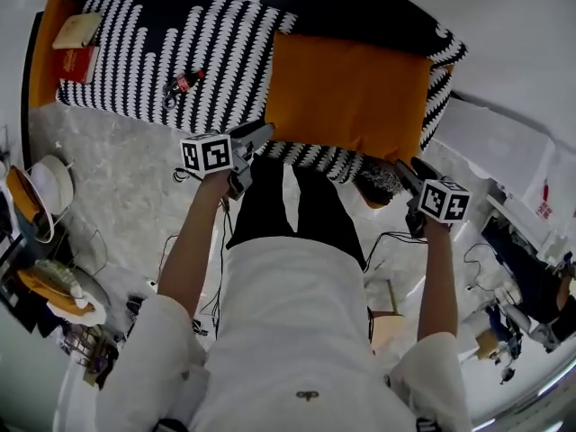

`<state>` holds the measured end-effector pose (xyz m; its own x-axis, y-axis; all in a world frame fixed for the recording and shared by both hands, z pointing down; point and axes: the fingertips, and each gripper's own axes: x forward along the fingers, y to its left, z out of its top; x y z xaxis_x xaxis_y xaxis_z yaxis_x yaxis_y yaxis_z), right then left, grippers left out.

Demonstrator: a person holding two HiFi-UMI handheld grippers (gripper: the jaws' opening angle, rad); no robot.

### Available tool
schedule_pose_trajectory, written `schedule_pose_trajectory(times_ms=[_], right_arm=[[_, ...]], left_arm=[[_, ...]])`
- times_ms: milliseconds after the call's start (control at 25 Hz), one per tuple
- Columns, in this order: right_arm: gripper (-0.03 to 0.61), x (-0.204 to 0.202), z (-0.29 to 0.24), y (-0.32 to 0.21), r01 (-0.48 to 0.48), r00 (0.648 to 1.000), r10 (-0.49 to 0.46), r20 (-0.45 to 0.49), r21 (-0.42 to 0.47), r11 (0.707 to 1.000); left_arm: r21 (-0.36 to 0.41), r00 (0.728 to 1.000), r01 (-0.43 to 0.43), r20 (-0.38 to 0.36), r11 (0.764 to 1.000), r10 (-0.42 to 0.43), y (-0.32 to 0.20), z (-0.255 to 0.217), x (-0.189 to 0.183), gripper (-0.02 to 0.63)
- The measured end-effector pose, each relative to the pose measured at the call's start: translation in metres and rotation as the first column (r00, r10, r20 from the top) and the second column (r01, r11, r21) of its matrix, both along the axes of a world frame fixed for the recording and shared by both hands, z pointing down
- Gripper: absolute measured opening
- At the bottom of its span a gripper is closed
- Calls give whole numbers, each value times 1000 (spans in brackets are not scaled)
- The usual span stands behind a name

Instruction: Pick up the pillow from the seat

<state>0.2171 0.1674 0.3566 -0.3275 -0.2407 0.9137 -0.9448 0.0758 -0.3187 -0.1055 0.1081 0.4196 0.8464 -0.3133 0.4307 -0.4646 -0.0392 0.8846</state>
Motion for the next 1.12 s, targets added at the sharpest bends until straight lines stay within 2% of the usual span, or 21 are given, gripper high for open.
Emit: schedule_pose_trajectory(times_ms=[160,320,400,480,600,680,760,840,1000,1120], right_arm=[[241,31,28,-12,15,1000,-16,-25,-26,1000],[260,55,57,-26,33,999,-34,-28,-41,999],[267,66,71,-34,39,999,-40,-27,-37,999],[278,77,85,-41,38,999,-39,-20,-31,999],[309,85,100,-50,81,997,-81,7,-15,997],[334,90,108,-57,118,993,-118,22,11,993],[356,97,115,-64,124,992,-125,28,26,992],[378,108,122,-69,121,992,-122,31,28,992],[411,116,133,-79,111,992,-112,51,20,994],[426,116,140,-87,93,993,-94,75,17,996]], left_arm=[[-58,996,93,-5,994,-94,-7,35,5,215],[-65,988,137,85,988,-131,-16,79,-6,299],[-72,984,149,110,986,-141,-20,99,-9,319],[-67,986,124,121,990,-116,-22,115,-5,344],[-39,988,-21,154,999,26,-19,135,14,412],[-39,968,-136,205,990,141,-14,151,28,451],[-55,947,-208,237,977,215,-10,167,41,480],[-68,937,-218,265,974,228,-13,182,48,497],[-76,939,-153,299,985,169,-33,201,40,546],[-86,941,-139,298,987,159,-42,212,35,573]])
